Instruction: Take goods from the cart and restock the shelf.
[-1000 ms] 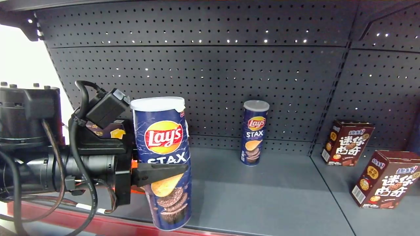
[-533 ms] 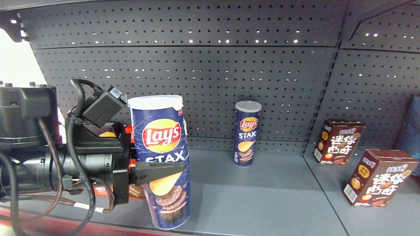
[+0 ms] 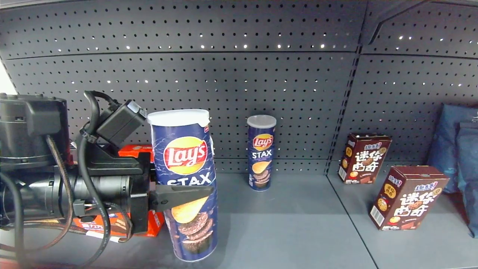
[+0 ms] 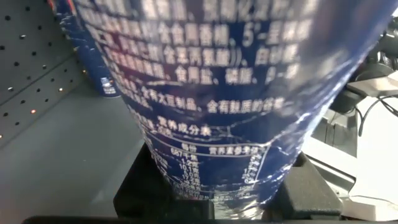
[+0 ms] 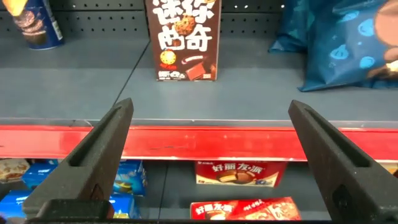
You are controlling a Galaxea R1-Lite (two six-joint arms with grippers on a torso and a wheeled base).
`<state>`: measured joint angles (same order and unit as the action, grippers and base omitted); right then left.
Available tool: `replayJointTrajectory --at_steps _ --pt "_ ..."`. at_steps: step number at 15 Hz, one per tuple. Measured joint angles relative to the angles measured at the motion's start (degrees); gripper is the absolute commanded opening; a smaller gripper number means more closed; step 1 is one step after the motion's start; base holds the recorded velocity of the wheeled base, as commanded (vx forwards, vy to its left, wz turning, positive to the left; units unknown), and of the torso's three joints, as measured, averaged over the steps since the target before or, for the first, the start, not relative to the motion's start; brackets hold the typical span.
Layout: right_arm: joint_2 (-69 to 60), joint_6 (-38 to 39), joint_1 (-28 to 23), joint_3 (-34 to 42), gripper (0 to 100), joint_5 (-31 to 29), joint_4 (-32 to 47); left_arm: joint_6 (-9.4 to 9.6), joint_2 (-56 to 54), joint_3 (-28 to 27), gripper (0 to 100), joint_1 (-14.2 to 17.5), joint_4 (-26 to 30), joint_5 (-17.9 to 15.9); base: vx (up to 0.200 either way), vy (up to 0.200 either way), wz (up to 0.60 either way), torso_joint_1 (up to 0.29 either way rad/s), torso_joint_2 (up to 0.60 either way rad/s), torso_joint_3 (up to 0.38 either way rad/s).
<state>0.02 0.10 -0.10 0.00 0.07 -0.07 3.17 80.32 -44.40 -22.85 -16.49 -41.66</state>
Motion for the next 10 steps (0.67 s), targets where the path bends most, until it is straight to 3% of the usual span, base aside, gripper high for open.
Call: replayJointTrajectory --at_steps 8,10 --pt "1.0 -0.4 -0.2 -0.2 100 -0.1 0.1 -0.02 -0.1 0.0 0 0.1 0.3 0.2 0.0 0.0 0.0 0.0 0.0 0.0" --pt "6.0 1.2 0.9 -5.5 100 1.2 0.0 0.0 -0.1 -0.1 0 -0.3 0.3 0.7 0.0 0.0 0.0 0.0 0.0 0.0"
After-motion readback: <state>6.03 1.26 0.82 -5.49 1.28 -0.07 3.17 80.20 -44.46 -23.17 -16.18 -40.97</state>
